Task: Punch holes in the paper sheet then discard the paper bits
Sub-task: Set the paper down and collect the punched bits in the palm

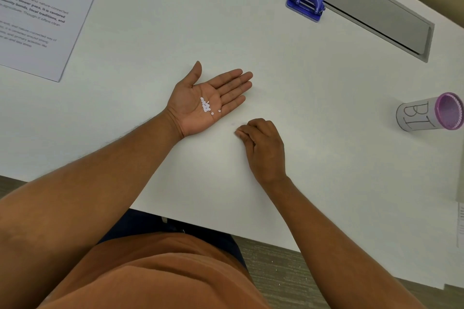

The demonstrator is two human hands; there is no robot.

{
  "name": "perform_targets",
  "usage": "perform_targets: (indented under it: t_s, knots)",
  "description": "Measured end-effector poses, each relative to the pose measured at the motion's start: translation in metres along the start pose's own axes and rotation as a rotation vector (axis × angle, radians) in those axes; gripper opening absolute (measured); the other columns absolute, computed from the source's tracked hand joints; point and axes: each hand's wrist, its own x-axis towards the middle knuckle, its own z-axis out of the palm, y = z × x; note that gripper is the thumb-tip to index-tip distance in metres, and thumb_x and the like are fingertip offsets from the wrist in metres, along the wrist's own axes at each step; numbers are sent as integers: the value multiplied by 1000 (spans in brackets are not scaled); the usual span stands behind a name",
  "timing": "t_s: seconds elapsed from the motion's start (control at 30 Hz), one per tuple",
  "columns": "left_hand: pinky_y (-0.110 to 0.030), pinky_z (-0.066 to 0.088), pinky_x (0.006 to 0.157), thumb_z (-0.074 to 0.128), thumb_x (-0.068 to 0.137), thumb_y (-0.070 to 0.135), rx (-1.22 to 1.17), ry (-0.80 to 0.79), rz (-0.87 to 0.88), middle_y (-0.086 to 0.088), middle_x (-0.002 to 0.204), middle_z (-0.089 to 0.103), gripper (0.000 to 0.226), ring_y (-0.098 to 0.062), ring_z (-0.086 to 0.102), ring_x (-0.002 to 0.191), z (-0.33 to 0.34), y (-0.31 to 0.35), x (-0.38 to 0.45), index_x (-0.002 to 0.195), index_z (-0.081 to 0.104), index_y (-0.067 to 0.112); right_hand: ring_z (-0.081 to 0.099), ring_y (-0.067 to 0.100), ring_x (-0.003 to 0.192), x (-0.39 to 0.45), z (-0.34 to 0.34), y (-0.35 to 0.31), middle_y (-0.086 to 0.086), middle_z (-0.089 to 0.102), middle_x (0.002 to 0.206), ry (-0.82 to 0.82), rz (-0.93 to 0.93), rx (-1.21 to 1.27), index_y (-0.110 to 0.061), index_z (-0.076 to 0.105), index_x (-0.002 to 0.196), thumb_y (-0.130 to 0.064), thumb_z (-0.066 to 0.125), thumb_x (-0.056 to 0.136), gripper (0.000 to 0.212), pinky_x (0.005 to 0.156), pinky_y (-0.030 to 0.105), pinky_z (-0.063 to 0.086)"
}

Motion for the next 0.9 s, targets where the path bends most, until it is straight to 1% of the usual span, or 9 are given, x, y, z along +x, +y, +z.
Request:
perform_targets:
  t_s: [0.33, 0.4, 0.47, 0.5, 0.53, 0.57, 0.6, 0.73, 0.9]
  knots:
    - [-49, 29, 131, 27, 112, 64, -12, 9, 5, -22, 169, 39, 82, -35, 35, 160, 6, 1, -1, 164, 35, 1, 57, 30, 83, 18, 0, -37, 13, 62, 95, -1, 54, 2, -3, 65, 91, 2, 61, 98, 9, 71, 48, 52]
    - [-51, 53, 112, 27, 111, 64, -40, 1, 1, -20, 170, 38, 82, -33, 34, 160, 10, 0, -3, 163, 35, 1, 57, 28, 85, 29, -1, -52, 11, 63, 96, 55, 47, 52, -4, 66, 92, 0, 63, 98, 7, 72, 42, 52]
    - [-39, 61, 95, 27, 111, 65, -46, 21, -7, -18, 171, 38, 83, -31, 33, 161, 13, 1, -3, 164, 35, 2, 57, 24, 88, 40, -3, -66, 7, 64, 98, 72, 49, 118, -6, 69, 95, 1, 64, 96, 8, 74, 33, 49]
    - [-30, 51, 111, 26, 111, 66, -22, 42, -5, -18, 170, 40, 84, -32, 34, 160, 12, 2, -2, 164, 36, 1, 56, 21, 89, 45, -4, -71, 6, 65, 98, 62, 63, 164, -6, 71, 96, 1, 65, 95, 9, 74, 27, 47]
    - [-26, 26, 128, 24, 111, 67, 11, 59, -4, -19, 168, 42, 85, -32, 36, 159, 10, 2, -2, 163, 37, 0, 56, 18, 89, 50, -5, -76, 6, 65, 97, 48, 76, 207, -6, 73, 96, 1, 65, 95, 10, 73, 22, 45]
    - [-25, 2, 131, 24, 110, 67, 38, 62, -9, -19, 168, 44, 87, -33, 38, 159, 8, 3, -2, 162, 38, -1, 57, 17, 89, 53, -7, -79, 7, 66, 96, 36, 83, 240, -5, 74, 97, 2, 66, 95, 12, 73, 19, 45]
    - [-26, -7, 132, 23, 110, 67, 49, 52, -18, -19, 167, 44, 87, -33, 38, 158, 7, 3, -1, 162, 38, -1, 59, 16, 88, 56, -8, -81, 8, 68, 95, 26, 82, 266, -4, 76, 97, 4, 66, 94, 13, 73, 19, 46]
    - [-44, 12, 136, 25, 111, 66, 14, -9, -37, -20, 170, 39, 86, -33, 33, 161, 2, 2, 0, 161, 38, -2, 68, 21, 87, 61, -12, -81, 4, 75, 92, -11, 105, 373, -4, 75, 97, 7, 67, 92, 14, 78, 35, 56]
    - [-48, 13, 135, 25, 111, 65, 3, -31, -39, -20, 171, 36, 86, -33, 33, 161, 1, 2, 0, 165, 31, -2, 71, 5, 89, 63, -15, -79, -5, 77, 98, -57, 210, 427, -15, 72, 112, -10, 67, 99, 15, 76, 17, 55]
